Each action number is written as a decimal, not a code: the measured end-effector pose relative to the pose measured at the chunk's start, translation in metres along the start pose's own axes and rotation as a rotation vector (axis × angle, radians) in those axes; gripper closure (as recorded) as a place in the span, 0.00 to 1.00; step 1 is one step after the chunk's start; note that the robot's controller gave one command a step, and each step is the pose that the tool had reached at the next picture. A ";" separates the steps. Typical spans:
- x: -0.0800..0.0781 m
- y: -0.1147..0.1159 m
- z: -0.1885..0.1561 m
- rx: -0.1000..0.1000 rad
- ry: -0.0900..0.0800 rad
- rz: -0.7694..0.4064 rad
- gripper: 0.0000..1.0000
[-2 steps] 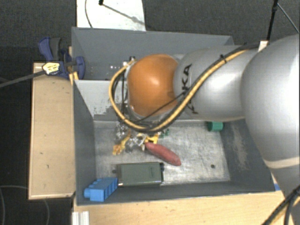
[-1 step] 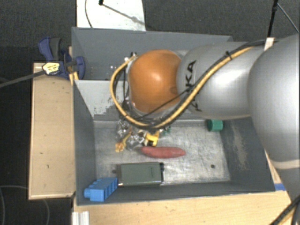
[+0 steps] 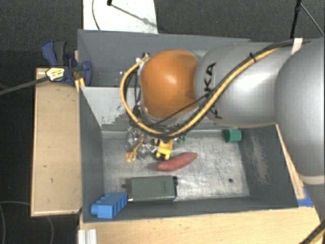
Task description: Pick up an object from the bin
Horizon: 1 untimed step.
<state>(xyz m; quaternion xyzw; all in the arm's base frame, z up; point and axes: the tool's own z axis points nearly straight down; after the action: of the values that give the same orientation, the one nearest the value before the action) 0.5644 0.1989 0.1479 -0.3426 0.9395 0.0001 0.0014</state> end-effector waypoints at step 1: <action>0.000 0.000 -0.009 0.000 -0.001 0.001 1.00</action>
Offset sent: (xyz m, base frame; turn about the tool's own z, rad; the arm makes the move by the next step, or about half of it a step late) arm 0.0001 0.0000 0.0197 0.0000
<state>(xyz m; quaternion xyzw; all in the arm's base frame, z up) 0.5645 0.1992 0.1570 -0.3421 0.9397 0.0003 0.0020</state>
